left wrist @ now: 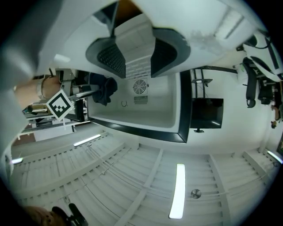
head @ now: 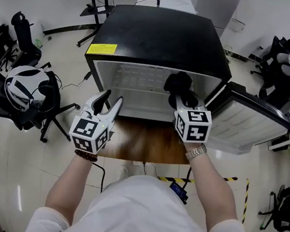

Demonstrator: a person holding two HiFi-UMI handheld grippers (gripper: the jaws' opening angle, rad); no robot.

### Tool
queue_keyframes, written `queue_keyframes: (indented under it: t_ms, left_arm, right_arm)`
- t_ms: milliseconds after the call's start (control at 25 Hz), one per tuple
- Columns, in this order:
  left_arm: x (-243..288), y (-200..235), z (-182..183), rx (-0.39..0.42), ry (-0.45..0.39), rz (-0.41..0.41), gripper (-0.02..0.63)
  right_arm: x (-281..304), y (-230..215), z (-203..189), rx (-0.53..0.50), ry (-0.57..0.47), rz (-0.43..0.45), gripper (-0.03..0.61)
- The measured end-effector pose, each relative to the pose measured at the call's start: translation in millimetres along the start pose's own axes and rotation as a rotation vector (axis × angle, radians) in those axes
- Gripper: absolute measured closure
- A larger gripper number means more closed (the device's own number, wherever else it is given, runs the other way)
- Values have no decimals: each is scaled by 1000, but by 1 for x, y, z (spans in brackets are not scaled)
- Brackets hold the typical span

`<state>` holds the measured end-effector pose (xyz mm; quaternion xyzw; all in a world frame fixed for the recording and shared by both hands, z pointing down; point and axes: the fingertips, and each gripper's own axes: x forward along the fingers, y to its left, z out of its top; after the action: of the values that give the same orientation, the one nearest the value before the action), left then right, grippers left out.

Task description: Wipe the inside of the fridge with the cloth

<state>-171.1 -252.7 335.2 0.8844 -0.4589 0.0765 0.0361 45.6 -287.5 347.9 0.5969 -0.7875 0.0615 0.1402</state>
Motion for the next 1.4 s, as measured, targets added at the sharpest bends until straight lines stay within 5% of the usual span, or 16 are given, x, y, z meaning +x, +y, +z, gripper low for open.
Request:
queue_keyframes:
  t_ms: [400, 720, 1120, 1400]
  left_arm:
    - [16, -84, 35, -121, -113, -466, 354]
    - [6, -145, 48, -232, -99, -816, 271]
    - [-3, -181, 53, -250, -59, -1013, 257]
    - [-11, -192, 56, -246, -39, -1105, 403]
  right_arm:
    - [-65, 62, 32, -128, -173, 424, 508]
    - [-110, 90, 36, -178, -216, 698, 508]
    - [-131, 109, 30, -221, -178, 906, 508]
    - [-138, 110, 27, -228, -133, 975, 508]
